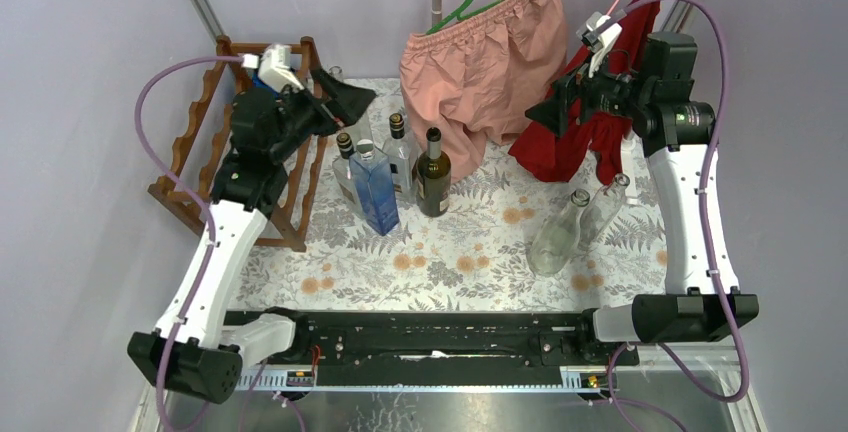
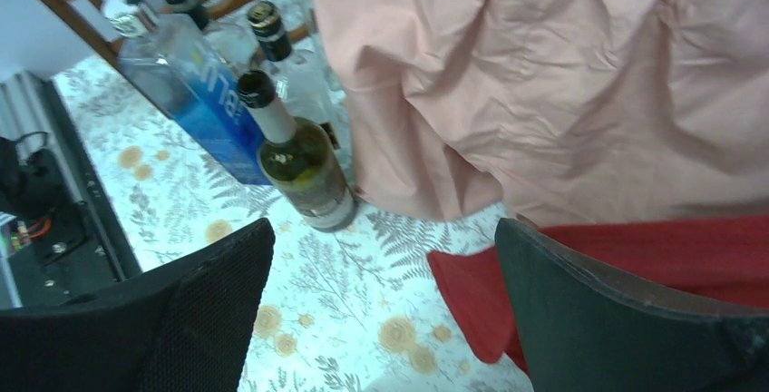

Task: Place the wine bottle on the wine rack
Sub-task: Move the wine bottle to the center of the board.

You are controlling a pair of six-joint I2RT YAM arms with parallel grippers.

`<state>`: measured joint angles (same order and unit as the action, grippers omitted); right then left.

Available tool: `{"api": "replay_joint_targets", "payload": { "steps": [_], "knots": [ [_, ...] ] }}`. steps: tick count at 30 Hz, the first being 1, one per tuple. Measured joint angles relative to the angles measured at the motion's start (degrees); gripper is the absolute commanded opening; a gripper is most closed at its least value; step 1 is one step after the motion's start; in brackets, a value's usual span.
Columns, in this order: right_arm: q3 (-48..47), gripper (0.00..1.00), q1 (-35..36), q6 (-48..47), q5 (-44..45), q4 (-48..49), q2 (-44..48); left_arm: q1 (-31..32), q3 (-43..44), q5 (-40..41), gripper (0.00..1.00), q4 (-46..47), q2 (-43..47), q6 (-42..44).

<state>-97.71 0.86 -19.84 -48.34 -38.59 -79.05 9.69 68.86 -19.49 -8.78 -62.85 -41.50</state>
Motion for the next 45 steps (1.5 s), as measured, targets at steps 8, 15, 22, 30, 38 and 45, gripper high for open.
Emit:
{"api": "replay_joint_targets", "payload": {
  "steps": [8,15,22,30,38,45],
  "knots": [
    [2.1,1.0,0.0,0.4,-6.7,4.3,-0.5,25.0,18.9,17.0,0.97,-13.4,-9.8,16.1],
    [3.4,1.0,0.0,-4.6,-8.7,5.6,-0.4,25.5,15.3,24.1,0.97,-13.8,-7.7,17.0],
    [10.2,1.0,0.4,-5.8,-13.5,7.7,1.4,25.5,10.8,26.1,0.97,-13.3,-4.3,18.1],
    [10.5,1.0,4.5,-8.2,-13.5,6.6,3.0,25.5,9.9,30.1,0.95,-14.6,0.3,21.6],
    [2.3,1.0,14.6,-8.4,-8.2,1.6,-2.3,25.5,27.3,32.6,0.92,-26.6,-4.8,19.2],
    [-0.4,1.0,18.2,-5.4,-3.2,1.6,-5.7,25.5,30.1,35.0,0.89,-36.2,-4.7,16.0]
  ]
}}
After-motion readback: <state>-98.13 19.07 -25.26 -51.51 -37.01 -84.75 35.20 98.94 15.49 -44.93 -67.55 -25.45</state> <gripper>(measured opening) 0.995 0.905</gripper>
